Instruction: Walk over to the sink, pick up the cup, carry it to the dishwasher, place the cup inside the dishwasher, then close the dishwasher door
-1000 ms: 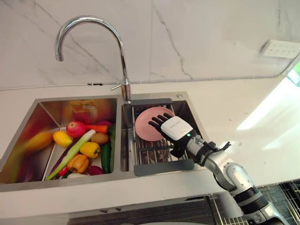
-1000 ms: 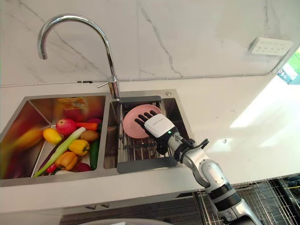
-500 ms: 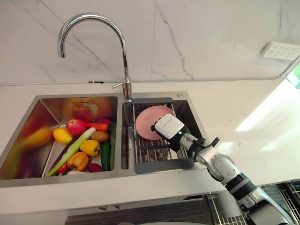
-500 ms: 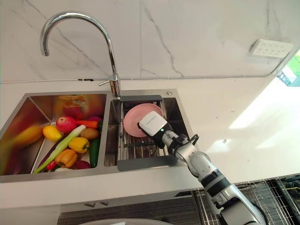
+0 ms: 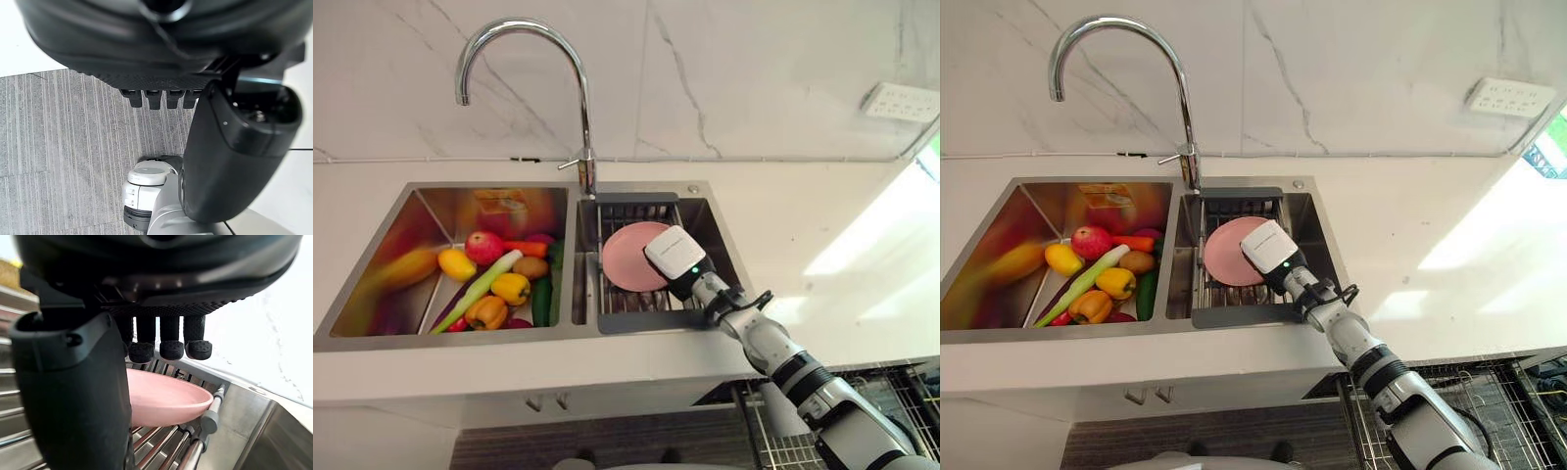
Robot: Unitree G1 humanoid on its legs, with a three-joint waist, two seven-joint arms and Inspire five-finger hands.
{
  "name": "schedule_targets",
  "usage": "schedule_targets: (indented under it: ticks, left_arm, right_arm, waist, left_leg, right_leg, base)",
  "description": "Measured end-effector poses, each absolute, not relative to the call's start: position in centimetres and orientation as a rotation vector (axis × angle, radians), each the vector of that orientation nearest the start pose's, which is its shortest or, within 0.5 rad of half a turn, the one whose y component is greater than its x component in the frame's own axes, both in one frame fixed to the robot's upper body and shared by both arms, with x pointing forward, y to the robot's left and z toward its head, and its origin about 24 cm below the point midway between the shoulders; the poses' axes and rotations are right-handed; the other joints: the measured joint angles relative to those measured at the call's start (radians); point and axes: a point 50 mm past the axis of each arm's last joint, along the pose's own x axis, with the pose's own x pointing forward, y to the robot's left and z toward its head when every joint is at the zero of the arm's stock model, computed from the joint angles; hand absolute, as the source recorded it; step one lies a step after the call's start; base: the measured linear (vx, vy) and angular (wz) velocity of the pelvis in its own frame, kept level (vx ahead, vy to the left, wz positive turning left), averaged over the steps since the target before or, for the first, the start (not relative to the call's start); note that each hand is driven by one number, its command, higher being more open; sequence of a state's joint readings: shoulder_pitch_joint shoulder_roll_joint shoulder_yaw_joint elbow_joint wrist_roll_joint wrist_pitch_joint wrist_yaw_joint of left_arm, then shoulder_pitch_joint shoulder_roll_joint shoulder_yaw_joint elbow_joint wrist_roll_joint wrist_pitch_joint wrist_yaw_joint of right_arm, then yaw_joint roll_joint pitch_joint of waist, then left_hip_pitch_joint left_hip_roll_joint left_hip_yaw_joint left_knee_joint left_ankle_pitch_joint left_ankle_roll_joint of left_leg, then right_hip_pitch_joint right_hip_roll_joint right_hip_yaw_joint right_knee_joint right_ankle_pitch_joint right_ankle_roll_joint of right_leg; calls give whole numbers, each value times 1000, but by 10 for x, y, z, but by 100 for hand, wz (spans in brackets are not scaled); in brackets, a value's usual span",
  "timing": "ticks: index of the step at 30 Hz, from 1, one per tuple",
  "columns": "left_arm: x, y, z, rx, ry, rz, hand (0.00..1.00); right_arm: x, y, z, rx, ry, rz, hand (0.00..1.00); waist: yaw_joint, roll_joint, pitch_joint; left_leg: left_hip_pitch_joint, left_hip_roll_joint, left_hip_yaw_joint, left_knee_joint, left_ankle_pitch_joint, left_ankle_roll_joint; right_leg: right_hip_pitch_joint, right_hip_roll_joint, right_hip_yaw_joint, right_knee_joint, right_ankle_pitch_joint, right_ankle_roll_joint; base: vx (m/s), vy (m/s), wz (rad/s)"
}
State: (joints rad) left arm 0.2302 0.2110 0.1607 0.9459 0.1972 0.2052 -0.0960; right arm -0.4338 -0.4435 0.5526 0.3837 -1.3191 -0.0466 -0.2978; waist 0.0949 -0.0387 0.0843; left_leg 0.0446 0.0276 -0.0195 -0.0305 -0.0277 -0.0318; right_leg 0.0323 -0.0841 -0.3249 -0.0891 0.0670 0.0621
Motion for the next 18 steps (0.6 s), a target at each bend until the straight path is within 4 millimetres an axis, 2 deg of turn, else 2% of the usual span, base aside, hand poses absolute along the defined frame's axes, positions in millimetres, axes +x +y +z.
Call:
schedule_targets:
  ticks: [3,4,5,6,9,10,12,18]
  left_arm:
    - [35,249,-158,196,1369,137,100]
    - [35,245,-159,189,1362,133,100]
    - [36,244,-159,186,1359,131,100]
    - [35,242,-160,182,1355,127,100]
    - [33,242,-160,182,1355,127,100]
    - [33,242,-160,183,1351,127,100]
    - [35,242,-160,187,1336,127,100]
    - [38,242,-159,204,1301,136,100]
  right_arm:
    - [313,-134,69,-1791,-601,142,0]
    - [316,-143,83,-1762,-618,42,0]
    - [317,-148,91,-1742,-630,-8,0]
    - [318,-156,107,-1705,-661,-107,0]
    - [315,-172,144,-1625,-759,-305,0]
    - [313,-175,151,-1614,-777,-338,0]
    - [308,-180,177,-1524,-868,-465,0]
    - [296,-184,228,-1291,-1052,-701,0]
  waist:
    - [0,10,6]
    - [0,21,13]
    - [1,25,16]
    - [1,33,20]
    - [-1,37,20]
    - [-1,37,20]
    - [-1,37,20]
    - [0,36,15]
  left_leg:
    - [-2,1,1,1,14,0]
    - [-2,-1,1,1,16,-1]
    - [-2,-1,1,3,20,-6]
    - [-1,-2,0,5,21,0]
    - [1,-1,3,17,11,4]
    - [2,-1,5,18,8,5]
    - [10,-1,10,35,-12,8]
    - [23,-6,31,49,-35,24]
  right_leg:
    - [1,0,0,1,5,0]
    - [1,-1,0,3,12,5]
    - [1,-2,0,4,18,0]
    - [1,-2,-1,5,28,-12]
    - [3,-1,2,5,30,-13]
    - [4,-1,4,5,30,-13]
    - [14,-1,14,4,30,-13]
    - [26,-7,32,4,33,-8]
  base:
    - [26,9,4]
    - [52,17,6]
    - [91,26,5]
    - [155,28,1]
    - [137,20,-2]
    - [91,23,-6]
    - [64,34,-13]
    - [-25,37,-9]
